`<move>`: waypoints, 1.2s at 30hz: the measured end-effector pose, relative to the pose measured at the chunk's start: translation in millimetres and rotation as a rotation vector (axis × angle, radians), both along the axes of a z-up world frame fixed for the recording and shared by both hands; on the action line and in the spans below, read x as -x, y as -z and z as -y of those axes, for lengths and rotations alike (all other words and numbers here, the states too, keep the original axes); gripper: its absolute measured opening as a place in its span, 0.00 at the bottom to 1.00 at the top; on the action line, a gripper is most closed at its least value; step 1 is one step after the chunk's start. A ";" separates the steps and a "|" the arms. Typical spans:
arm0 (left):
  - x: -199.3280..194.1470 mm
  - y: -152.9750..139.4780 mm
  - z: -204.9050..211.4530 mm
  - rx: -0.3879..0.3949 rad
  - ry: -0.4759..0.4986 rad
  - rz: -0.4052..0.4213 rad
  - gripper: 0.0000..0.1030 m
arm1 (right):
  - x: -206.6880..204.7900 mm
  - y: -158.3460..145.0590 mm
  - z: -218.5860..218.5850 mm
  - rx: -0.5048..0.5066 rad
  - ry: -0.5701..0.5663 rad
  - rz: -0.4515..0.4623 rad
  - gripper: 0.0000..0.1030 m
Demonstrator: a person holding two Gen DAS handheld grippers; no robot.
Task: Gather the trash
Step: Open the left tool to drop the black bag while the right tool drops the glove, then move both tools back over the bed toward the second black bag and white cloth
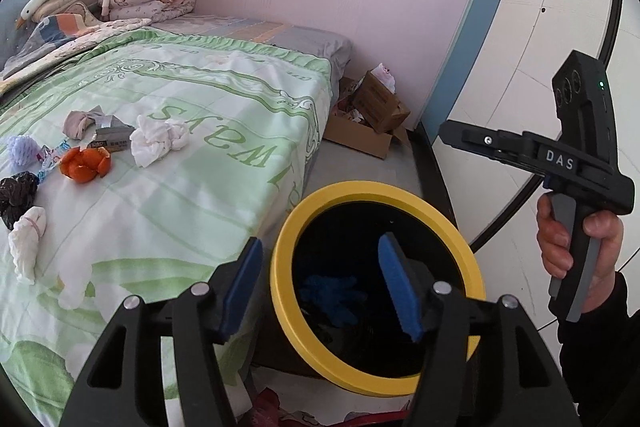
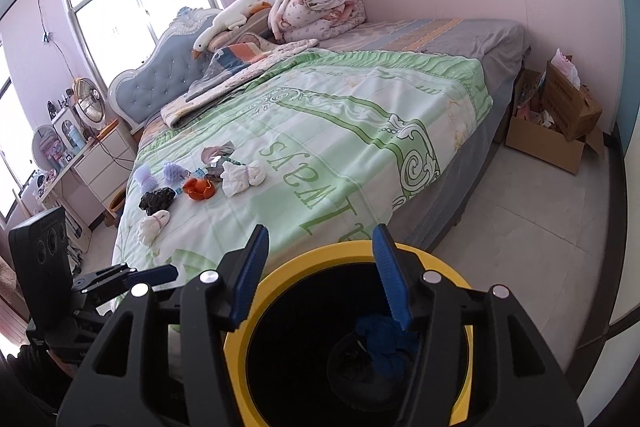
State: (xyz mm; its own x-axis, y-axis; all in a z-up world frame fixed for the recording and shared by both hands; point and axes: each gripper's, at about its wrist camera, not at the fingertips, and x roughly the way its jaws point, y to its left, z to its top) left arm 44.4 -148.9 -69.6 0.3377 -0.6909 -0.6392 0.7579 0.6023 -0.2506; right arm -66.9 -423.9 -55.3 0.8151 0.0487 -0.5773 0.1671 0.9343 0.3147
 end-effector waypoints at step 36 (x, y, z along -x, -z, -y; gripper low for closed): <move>-114.6 -55.6 -164.6 0.006 -0.521 0.178 0.75 | -150.7 -39.9 -110.8 0.118 -0.233 0.087 0.67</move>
State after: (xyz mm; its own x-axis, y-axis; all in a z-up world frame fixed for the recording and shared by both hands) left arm 159.0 15.7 -14.0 0.7390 -0.4066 -0.5372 0.3905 0.9083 -0.1502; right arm 83.9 -313.1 -15.4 0.8368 0.1768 -0.5182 -0.0791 0.9755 0.2051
